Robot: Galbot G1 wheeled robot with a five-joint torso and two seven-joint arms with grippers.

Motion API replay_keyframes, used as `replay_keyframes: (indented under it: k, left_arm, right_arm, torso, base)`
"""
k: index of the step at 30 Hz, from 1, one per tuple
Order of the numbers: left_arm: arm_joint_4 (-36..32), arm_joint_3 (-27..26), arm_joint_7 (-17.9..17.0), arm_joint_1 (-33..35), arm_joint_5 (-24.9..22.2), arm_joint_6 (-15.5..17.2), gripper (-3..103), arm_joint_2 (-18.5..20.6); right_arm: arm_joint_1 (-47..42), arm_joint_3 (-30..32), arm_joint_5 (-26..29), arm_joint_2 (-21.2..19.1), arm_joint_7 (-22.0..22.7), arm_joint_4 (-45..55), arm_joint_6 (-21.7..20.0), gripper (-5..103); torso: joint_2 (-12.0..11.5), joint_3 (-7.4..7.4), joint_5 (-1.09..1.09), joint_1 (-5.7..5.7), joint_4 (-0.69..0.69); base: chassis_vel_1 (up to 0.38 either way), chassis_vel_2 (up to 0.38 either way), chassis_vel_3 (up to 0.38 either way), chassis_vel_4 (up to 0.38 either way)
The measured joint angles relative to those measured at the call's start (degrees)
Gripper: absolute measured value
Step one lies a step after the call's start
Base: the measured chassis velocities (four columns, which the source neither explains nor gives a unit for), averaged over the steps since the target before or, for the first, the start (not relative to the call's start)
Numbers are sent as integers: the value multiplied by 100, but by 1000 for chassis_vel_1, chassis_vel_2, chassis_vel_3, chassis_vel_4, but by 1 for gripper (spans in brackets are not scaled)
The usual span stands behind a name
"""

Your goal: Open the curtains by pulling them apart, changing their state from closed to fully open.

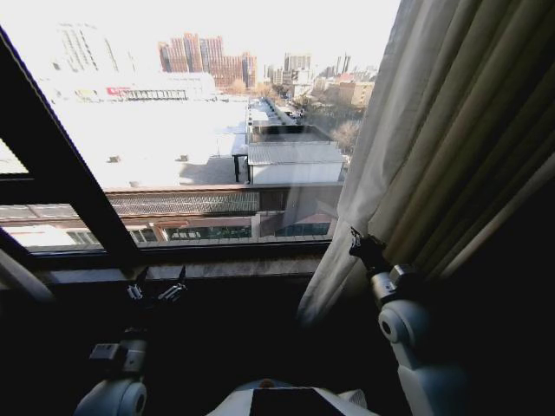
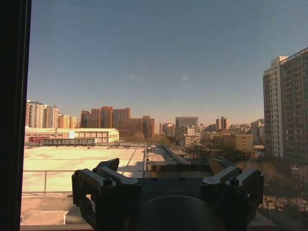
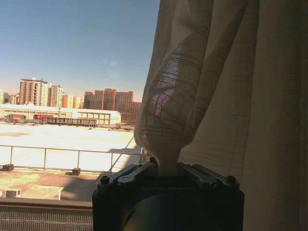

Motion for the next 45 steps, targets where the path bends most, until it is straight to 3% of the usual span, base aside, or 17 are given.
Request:
replay_keyframes:
  k: [22,45]
  left_arm:
    - [34,-37,1,32,3,-1,100,16]
    - [84,-37,7,16,7,-16,100,40]
  right_arm:
    - [300,-60,-5,117,-98,-246,39,0]
    - [423,-20,-14,125,-152,-341,76,0]
  torso:
    - [0,1,-2,0,1]
    - [-1,1,-1,1,2]
  base:
    - [-10,-9,14,10]
    - [-202,-186,194,189]
